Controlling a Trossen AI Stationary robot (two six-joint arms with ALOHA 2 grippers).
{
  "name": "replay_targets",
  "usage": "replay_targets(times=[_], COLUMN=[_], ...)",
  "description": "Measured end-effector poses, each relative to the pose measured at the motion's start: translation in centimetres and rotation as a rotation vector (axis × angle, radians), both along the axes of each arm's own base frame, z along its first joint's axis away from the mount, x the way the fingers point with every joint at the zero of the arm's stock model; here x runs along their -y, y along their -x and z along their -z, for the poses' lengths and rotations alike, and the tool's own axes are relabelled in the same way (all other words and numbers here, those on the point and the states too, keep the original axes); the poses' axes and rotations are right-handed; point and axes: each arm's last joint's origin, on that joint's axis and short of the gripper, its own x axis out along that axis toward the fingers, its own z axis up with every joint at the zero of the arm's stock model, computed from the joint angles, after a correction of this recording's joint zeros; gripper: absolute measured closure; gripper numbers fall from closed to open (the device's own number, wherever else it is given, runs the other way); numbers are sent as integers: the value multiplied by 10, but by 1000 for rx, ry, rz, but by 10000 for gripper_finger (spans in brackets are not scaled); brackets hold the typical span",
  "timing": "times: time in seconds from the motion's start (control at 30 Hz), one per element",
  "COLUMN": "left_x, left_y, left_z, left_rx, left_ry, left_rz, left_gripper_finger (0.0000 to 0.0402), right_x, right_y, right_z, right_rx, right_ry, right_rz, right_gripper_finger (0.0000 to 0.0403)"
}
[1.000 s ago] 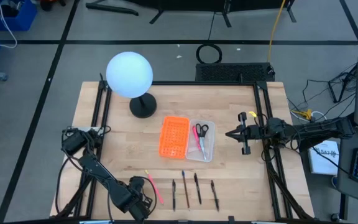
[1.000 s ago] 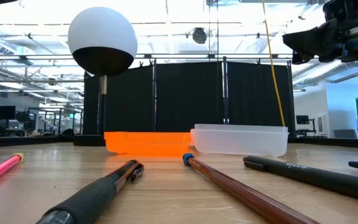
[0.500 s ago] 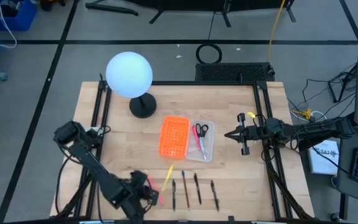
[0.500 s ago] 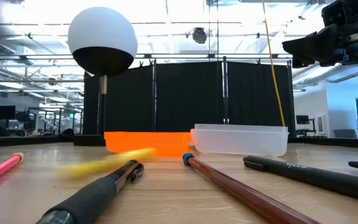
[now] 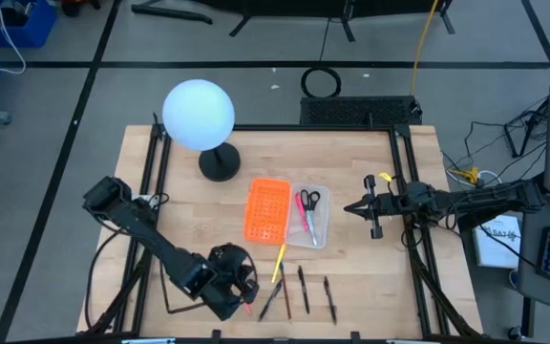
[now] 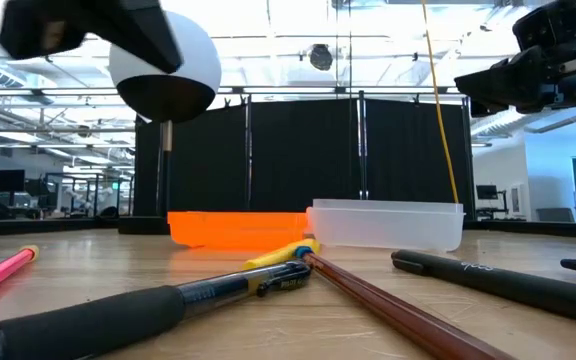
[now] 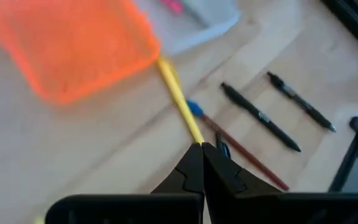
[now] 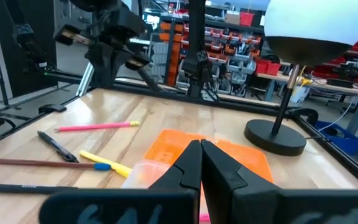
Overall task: Pick & place school supplies into a supply box
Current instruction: Put the right black transparent pen into the orange supply box
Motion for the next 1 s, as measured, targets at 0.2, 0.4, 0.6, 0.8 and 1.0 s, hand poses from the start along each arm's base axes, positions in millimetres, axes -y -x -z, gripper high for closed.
replay_targets(times=[0.2, 0.4, 0.6, 0.8, 1.0], left_x=[-27, -81, -112, -127, -142], left_y=[-31, -52, -9, 73, 130], left_z=[8, 7, -32, -55, -29], left_rx=[-16, 257, 399, 438, 480], left_ry=[-3, -230, -500, -615, -669], left_rz=[295, 499, 557, 476, 491], left_gripper_finger=[399, 400, 400, 400, 399], right_x=[0, 0, 0, -1, -5], right_y=[0, 0, 0, -1, 0], right_z=[-1, -7, -4, -3, -5], right_rx=[6, 70, 44, 31, 58], right_ry=[-1, 7, 1, -1, 38], right_rz=[0, 0, 0, -19, -188], right_gripper_finger=[403, 403, 403, 403, 403])
